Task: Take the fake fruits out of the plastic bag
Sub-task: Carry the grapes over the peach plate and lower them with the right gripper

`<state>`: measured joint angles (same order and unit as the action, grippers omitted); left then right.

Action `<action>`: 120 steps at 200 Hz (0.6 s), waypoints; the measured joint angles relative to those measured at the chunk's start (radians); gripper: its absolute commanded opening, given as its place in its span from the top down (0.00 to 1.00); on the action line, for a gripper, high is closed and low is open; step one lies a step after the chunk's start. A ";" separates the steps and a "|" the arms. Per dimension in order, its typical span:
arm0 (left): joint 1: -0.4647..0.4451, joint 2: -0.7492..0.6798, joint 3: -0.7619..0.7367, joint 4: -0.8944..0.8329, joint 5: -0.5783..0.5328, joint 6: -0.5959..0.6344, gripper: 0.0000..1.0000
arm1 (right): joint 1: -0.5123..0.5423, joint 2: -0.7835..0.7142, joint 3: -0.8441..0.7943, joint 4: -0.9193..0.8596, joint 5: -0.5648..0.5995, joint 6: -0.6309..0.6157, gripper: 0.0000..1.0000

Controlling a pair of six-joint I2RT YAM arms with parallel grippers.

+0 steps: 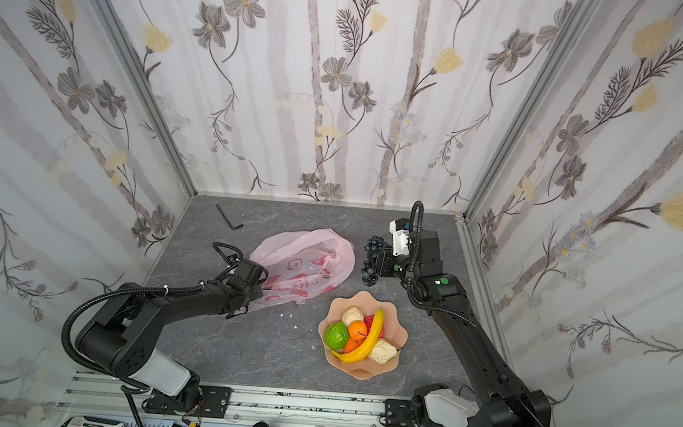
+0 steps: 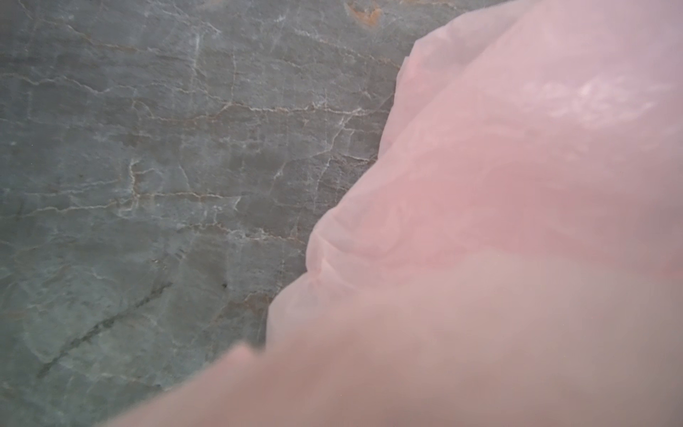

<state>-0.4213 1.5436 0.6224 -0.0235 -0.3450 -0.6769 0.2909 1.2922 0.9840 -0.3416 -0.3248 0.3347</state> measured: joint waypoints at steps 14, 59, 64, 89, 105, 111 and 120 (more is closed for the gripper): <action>0.000 -0.003 -0.003 0.000 0.002 0.001 1.00 | -0.018 -0.053 -0.021 -0.042 0.031 0.000 0.57; 0.000 -0.016 -0.011 0.001 0.018 0.009 1.00 | -0.088 -0.192 -0.090 -0.151 0.164 0.023 0.56; 0.000 -0.018 -0.011 0.001 0.021 0.009 1.00 | -0.094 -0.202 -0.098 -0.160 0.175 0.023 0.56; 0.000 -0.022 -0.012 0.001 0.031 0.015 1.00 | -0.100 -0.247 -0.135 -0.202 0.203 0.035 0.56; 0.000 -0.022 -0.012 0.001 0.035 0.015 1.00 | -0.101 -0.272 -0.158 -0.214 0.204 0.042 0.56; 0.000 -0.022 -0.012 0.002 0.036 0.015 1.00 | -0.100 -0.279 -0.167 -0.218 0.204 0.043 0.56; 0.000 -0.022 -0.012 0.002 0.038 0.015 1.00 | -0.100 -0.290 -0.179 -0.229 0.204 0.051 0.56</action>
<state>-0.4213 1.5215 0.6102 -0.0219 -0.3069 -0.6617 0.1905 1.0027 0.8047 -0.5709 -0.1211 0.3862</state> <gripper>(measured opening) 0.050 0.438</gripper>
